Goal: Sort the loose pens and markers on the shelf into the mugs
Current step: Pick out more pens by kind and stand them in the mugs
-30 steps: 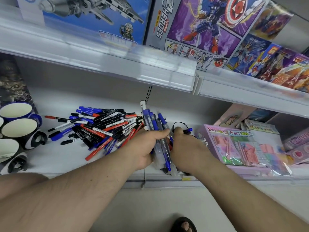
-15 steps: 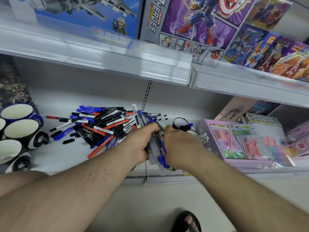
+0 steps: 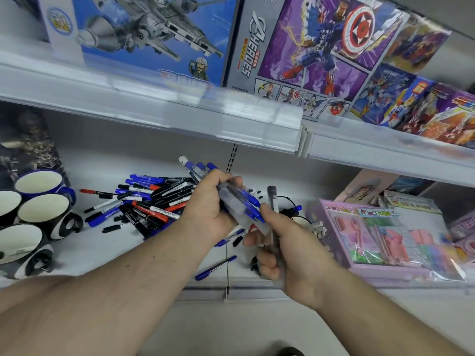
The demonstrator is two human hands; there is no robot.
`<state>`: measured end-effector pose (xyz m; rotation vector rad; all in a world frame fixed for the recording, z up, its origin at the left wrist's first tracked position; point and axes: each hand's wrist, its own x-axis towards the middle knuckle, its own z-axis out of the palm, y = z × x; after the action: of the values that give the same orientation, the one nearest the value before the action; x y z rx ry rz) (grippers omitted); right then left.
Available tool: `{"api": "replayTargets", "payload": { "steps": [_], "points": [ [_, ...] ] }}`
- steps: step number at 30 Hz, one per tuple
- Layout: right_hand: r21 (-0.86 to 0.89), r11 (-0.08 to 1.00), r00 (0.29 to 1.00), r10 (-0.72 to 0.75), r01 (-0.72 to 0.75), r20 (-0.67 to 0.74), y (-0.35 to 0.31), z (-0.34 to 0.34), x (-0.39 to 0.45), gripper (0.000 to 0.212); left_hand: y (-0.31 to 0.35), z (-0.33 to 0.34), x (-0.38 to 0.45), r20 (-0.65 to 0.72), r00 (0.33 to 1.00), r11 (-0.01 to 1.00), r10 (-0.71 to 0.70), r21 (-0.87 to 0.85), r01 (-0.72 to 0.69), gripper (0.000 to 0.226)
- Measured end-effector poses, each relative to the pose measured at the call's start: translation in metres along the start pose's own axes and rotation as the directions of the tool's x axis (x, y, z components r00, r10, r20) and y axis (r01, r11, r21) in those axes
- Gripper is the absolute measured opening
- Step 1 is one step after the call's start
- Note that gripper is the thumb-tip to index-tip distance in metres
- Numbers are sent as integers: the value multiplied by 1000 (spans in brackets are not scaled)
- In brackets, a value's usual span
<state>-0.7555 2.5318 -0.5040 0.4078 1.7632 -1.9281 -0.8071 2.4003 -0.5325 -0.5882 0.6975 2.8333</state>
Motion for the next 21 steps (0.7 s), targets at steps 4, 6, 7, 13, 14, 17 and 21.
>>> {"api": "replayTargets", "payload": {
  "steps": [4, 6, 7, 13, 14, 17, 21],
  "points": [
    [102, 995, 1000, 16, -17, 13, -3, -5, 3, 15, -2, -1, 2, -42, 999, 1000, 0, -13, -1, 15],
    [109, 994, 1000, 15, -16, 10, -3, -8, 4, 13, -1, 0, 3, -48, 999, 1000, 1, -9, -1, 15],
    [100, 995, 1000, 3, -3, 2, -4, -10, 5, 11, 2, 0, 3, -58, 998, 1000, 6, -14, -7, 16],
    [-107, 991, 997, -79, 80, 14, -11, -28, -4, 9, 24, -8, 5, -126, 992, 992, 29, -116, -44, 22],
    [-142, 988, 998, -60, 62, 17, -15, -36, -4, 12, 27, -10, 6, -127, 991, 993, 26, -110, -41, 24],
    [-138, 989, 998, 46, -51, -40, -26, -62, 4, 18, 40, -21, 9, -151, 988, 998, 26, -47, -33, 25],
    [24, 988, 983, 156, -154, -97, -19, -71, 17, 23, 29, -31, 10, -235, 972, 947, 24, 317, 54, 25]
  ]
}}
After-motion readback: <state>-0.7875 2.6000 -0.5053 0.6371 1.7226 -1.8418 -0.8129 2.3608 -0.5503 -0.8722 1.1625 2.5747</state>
